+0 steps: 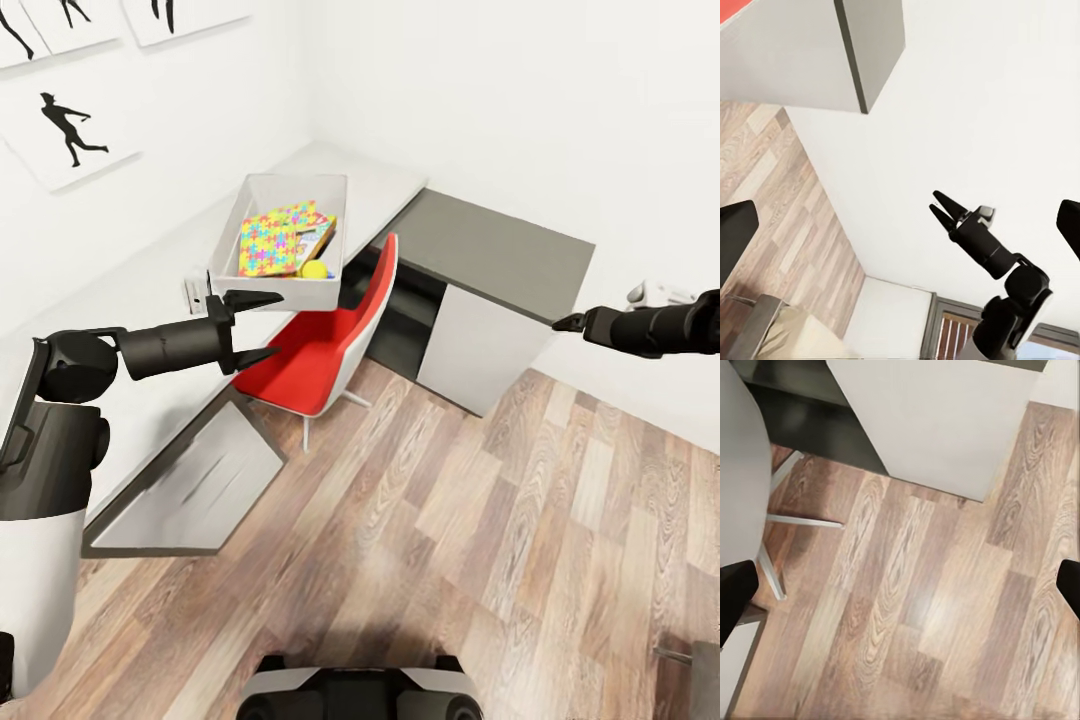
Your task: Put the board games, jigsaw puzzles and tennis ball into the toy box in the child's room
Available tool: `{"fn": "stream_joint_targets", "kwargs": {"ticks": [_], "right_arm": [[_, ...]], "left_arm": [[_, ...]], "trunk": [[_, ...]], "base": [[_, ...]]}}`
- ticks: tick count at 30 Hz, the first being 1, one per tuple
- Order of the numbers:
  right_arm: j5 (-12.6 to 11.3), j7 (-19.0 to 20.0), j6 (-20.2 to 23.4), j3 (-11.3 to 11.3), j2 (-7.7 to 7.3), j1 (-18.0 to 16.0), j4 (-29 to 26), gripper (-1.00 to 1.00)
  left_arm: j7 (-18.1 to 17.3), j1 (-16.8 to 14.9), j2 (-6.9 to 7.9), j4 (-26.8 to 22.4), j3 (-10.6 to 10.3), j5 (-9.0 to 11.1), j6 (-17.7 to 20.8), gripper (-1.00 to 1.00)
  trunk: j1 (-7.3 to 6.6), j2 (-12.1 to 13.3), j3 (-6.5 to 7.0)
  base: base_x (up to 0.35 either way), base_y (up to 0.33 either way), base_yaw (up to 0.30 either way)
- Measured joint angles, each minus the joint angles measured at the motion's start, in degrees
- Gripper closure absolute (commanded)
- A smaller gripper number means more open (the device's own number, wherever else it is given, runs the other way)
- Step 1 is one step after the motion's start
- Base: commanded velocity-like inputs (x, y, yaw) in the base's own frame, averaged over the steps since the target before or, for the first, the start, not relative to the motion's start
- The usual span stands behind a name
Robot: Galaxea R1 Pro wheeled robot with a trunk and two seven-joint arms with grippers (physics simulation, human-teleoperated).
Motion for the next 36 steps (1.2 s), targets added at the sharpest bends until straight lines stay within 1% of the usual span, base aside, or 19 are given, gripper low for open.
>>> {"fn": "stream_joint_targets", "kwargs": {"ticks": [3,7,13,15,20,26,32,36], "right_arm": [[0.03,0.06,-0.03,-0.04,0.06,1.11,0.0,-1.0],[0.04,0.09,-0.02,-0.09,0.0,1.77,0.0,-1.0],[0.11,0.2,0.05,-0.23,-0.03,4.23,0.0,-1.0],[0.13,0.24,0.04,-0.3,-0.01,5.26,0.0,-1.0],[0.14,0.53,0.06,-0.37,0.01,6.55,0.0,-1.0],[0.2,2.92,0.06,-0.42,-0.04,7.63,0.01,-1.0],[0.24,4.24,0.05,-0.43,-0.05,8.67,0.01,-1.0],[0.3,4.77,0.05,-0.44,0.04,10.5,0.04,-1.0]], "left_arm": [[0.0,0.0,-0.02,0.0,-0.02,-0.02,0.0,-1.0],[0.0,0.0,-0.03,0.0,-0.03,-0.04,0.0,-1.0],[0.0,0.0,-0.08,0.0,-0.04,-0.06,0.0,-1.0],[0.0,0.0,-0.22,0.0,-0.04,-0.07,0.0,-1.0],[0.0,0.0,-0.52,-0.01,-0.08,-0.08,0.0,-1.0],[0.0,-0.04,-0.97,0.0,-0.1,-0.08,0.0,-1.0],[0.0,-0.07,-1.12,0.0,-0.11,-0.09,0.0,-1.0],[0.04,-0.14,-1.26,0.0,-0.14,-0.08,0.0,-1.0]], "trunk": [[0.0,0.0,0.25],[0.0,0.0,0.58],[0.0,0.0,1.08],[0.0,0.0,1.25],[0.0,0.0,1.66],[0.0,0.0,2.16],[0.0,0.0,2.66],[0.0,0.0,2.99]], "base": [[-0.002,0.0,-0.163],[-0.001,0.0,-0.162],[-0.001,0.0,-0.162],[0.0,0.0,-0.162],[0.0,0.0,-0.161],[0.0,0.0,-0.161],[0.0,0.0,-0.161],[0.0,0.0,-0.161]]}}
